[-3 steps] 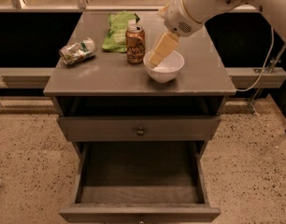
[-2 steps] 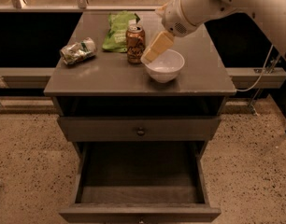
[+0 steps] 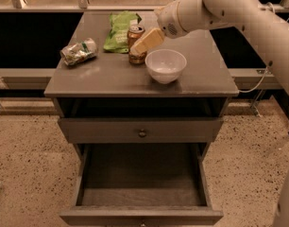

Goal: Place orange can into middle drawer

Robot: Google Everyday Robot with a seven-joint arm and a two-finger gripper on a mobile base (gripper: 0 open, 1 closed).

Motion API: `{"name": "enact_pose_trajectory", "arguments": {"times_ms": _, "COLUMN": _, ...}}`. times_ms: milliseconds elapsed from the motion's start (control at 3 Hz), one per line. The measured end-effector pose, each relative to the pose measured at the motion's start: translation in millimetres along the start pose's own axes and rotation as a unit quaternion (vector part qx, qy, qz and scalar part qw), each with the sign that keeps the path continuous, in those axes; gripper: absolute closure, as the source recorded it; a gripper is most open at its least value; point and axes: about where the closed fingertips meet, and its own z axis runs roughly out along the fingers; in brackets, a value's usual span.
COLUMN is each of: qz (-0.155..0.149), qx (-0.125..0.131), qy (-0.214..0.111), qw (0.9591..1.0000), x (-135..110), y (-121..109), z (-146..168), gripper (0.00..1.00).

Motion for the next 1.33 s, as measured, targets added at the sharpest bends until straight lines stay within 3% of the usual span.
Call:
{"name": "enact_pose_trajectory", "arguments": {"times_ms": 333, "qz": 0.052, "qx": 0.008, "qy": -0.025, "qw": 0.9983, "x": 6.7, "y": -3.6, "z": 21.5, "gripper": 0.0}}
{"name": "enact_pose_trajectory", "arguments": {"times_ms": 667, "qz": 0.088, "qx": 0.006, "qy": -0.04, "qw": 0.9953, "x": 14.6, "y": -3.1, "z": 40.1, "gripper": 0.18}}
{"name": "enact_pose_trajectory", "arguments": {"times_ms": 1333, "qz": 0.106, "qx": -0.024, "qy": -0.083, "qw": 0.9906, "x": 10.1, "y": -1.5, "z": 73.7, "gripper": 0.66}}
